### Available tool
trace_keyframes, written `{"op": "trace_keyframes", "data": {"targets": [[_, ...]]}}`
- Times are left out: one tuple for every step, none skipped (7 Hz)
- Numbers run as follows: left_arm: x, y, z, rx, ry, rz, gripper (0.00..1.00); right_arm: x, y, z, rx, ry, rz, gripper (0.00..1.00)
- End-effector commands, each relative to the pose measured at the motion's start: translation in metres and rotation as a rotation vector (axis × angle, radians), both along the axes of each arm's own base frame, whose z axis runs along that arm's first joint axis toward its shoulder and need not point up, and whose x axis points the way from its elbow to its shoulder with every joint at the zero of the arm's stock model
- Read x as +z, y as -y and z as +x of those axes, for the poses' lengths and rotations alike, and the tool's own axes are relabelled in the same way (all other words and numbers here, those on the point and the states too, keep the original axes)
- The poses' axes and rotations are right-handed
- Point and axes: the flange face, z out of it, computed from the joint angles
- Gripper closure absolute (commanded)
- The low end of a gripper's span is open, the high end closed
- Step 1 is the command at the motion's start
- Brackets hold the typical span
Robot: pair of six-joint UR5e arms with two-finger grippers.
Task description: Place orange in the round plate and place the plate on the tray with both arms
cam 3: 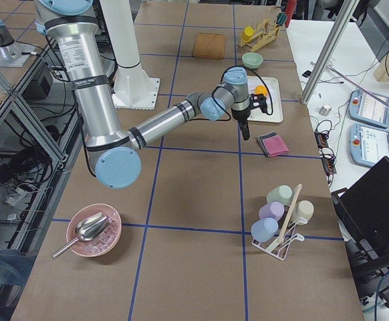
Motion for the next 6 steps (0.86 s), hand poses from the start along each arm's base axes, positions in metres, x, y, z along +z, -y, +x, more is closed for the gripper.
{"op": "trace_keyframes", "data": {"targets": [[0.002, -0.001, 0.0, 0.004, 0.012, -0.001, 0.0, 0.087, -0.026, 0.102, -0.175, -0.083, 0.093, 0.0], [0.003, -0.001, 0.001, 0.006, 0.012, -0.004, 0.0, 0.123, -0.042, 0.139, -0.237, -0.12, 0.126, 0.0], [0.006, -0.002, 0.001, 0.005, 0.012, -0.011, 0.0, 0.147, -0.055, 0.174, -0.293, -0.144, 0.123, 0.0], [0.006, -0.002, 0.001, 0.005, 0.012, -0.013, 0.0, 0.168, -0.066, 0.209, -0.373, -0.178, 0.111, 0.0], [0.009, -0.002, 0.001, 0.005, 0.012, -0.016, 0.0, 0.182, -0.077, 0.239, -0.41, -0.178, 0.063, 0.0], [0.01, -0.002, 0.001, 0.005, 0.012, -0.017, 0.0, 0.186, -0.085, 0.256, -0.409, -0.162, -0.007, 0.0]]}}
